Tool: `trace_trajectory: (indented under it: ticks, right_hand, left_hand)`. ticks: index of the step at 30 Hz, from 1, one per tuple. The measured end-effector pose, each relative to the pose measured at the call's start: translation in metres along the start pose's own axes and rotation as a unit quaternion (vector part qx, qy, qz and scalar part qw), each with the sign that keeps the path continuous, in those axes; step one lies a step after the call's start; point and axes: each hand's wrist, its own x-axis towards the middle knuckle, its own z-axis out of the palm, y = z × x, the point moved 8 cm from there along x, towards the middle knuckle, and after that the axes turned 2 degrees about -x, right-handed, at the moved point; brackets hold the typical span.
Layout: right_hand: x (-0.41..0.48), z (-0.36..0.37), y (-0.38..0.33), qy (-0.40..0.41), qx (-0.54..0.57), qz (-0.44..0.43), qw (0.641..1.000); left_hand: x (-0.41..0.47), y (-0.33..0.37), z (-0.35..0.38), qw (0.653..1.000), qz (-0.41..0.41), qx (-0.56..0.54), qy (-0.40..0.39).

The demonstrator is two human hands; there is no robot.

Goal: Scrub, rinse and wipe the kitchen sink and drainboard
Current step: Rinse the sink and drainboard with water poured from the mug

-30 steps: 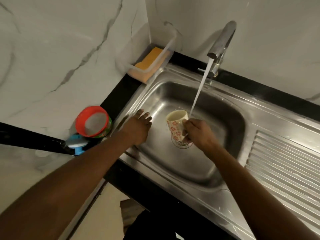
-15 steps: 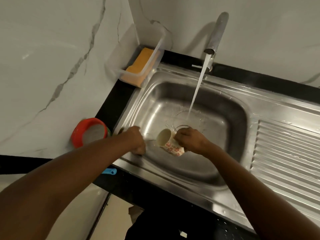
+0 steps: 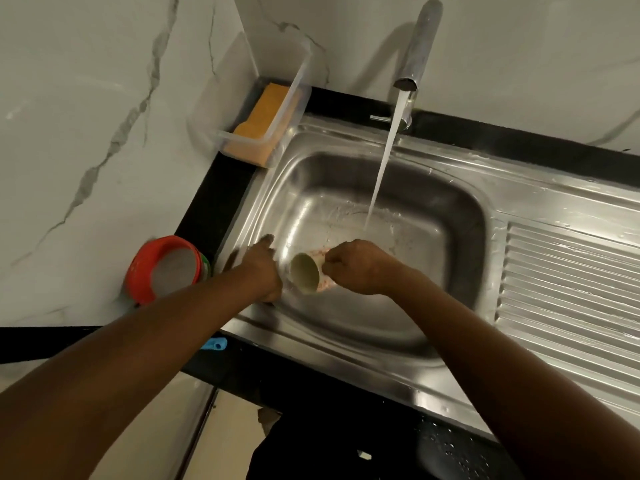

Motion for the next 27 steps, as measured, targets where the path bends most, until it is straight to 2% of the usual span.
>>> trace_trajectory:
  ticks: [1,2,4,5,7,9,12,17,22,24,27]
  right_hand:
    - [-0.004,0.001,0.000,-0.015,-0.009,-0.009,1.000]
    - [-0.010,0.000,0.002,-0.030,-0.019,-0.014,0.999]
    - [-0.022,-0.003,0.013,-0.055,-0.049,-0.019,0.997]
    - [-0.028,-0.007,0.020,-0.070,-0.069,-0.016,0.995]
    - [-0.035,-0.019,0.041,-0.093,-0.103,0.016,0.990]
    - [-0.041,-0.035,0.061,-0.088,-0.133,0.051,0.986]
    - [-0.040,-0.052,0.078,-0.036,-0.186,0.047,0.981]
    - [-0.040,-0.056,0.072,0.009,-0.195,0.035,0.980]
    - [-0.060,-0.037,0.042,-0.077,-0.320,-0.063,0.942]
    - [-0.075,-0.034,0.037,-0.117,-0.373,-0.095,0.916]
    - [-0.091,-0.043,0.045,-0.147,-0.416,-0.092,0.893]
  left_hand:
    - [-0.003,0.007,0.003,0.997,0.006,-0.073,-0.021]
    - [-0.003,0.018,0.008,0.994,0.002,-0.091,-0.067]
    - [-0.005,0.033,0.034,0.982,0.017,-0.071,-0.176]
    - [-0.007,0.047,0.040,0.975,0.053,-0.042,-0.210]
    - [-0.021,0.076,0.047,0.961,0.130,-0.028,-0.243]
    - [-0.033,0.107,0.055,0.945,0.179,-0.064,-0.266]
    - [-0.038,0.140,0.061,0.933,0.195,-0.126,-0.275]
    - [-0.038,0.143,0.067,0.933,0.196,-0.099,-0.285]
    - [-0.041,0.155,0.073,0.935,0.205,-0.118,-0.264]
    - [-0.044,0.177,0.075,0.927,0.234,-0.147,-0.255]
    - [-0.065,0.222,0.070,0.902,0.292,-0.199,-0.246]
